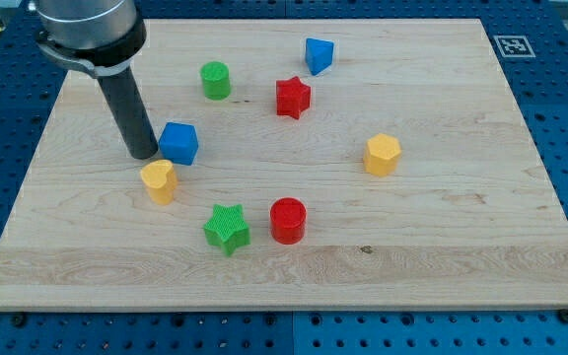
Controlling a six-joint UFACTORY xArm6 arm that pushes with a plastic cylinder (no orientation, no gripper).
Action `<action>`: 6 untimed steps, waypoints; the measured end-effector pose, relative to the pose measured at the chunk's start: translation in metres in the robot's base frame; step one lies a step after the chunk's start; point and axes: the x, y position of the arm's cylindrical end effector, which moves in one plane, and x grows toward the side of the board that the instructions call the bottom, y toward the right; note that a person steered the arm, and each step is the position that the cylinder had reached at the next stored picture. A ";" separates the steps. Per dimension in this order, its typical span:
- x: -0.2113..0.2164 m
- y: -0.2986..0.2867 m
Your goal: Point your arm at the bottom left side of yellow heart
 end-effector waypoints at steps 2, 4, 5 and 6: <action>0.010 -0.060; 0.064 -0.079; 0.069 -0.067; 0.069 -0.034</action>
